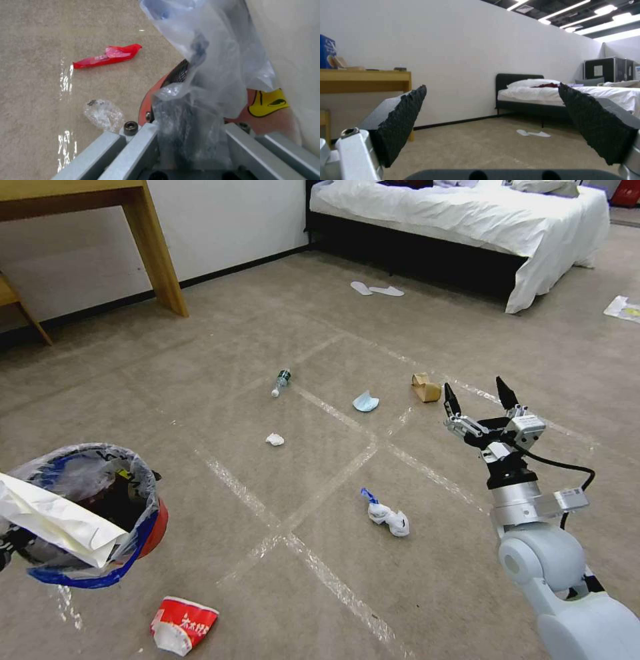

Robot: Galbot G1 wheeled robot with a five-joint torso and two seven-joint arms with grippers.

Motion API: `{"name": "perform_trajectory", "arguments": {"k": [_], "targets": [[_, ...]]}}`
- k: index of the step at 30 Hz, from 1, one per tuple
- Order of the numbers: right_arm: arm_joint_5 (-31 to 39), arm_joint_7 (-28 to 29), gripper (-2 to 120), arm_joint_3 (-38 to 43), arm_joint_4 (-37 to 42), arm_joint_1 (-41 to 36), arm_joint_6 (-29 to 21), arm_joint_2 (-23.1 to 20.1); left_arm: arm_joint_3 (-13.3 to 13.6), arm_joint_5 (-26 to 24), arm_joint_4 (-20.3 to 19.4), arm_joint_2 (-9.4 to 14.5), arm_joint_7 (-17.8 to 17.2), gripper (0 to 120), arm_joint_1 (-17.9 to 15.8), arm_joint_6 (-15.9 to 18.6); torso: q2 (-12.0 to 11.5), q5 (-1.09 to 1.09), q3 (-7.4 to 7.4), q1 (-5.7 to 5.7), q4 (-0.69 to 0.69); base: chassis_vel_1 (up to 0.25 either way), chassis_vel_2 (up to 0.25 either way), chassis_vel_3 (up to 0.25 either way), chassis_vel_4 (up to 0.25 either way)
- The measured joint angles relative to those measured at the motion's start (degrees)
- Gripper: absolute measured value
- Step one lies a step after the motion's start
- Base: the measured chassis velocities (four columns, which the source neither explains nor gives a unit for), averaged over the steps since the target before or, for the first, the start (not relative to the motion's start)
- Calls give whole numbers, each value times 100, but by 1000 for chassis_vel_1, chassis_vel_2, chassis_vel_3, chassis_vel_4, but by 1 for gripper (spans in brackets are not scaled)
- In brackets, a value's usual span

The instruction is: Pick up the trash bin and place the garbage on the floor into it.

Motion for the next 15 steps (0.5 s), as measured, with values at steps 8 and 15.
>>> {"name": "perform_trajectory", "arguments": {"k": [8,15], "targets": [[0,0,100,-108,-110,98,10,67,11,4,112,23,4,0,-23,0,0,2,0,0,0,-69,77,67,-70],[-4,2,100,-170,-175,174,6,110,24,15,185,46,18,0,-44,0,0,1,0,0,0,-30,45,31,-43]]}}
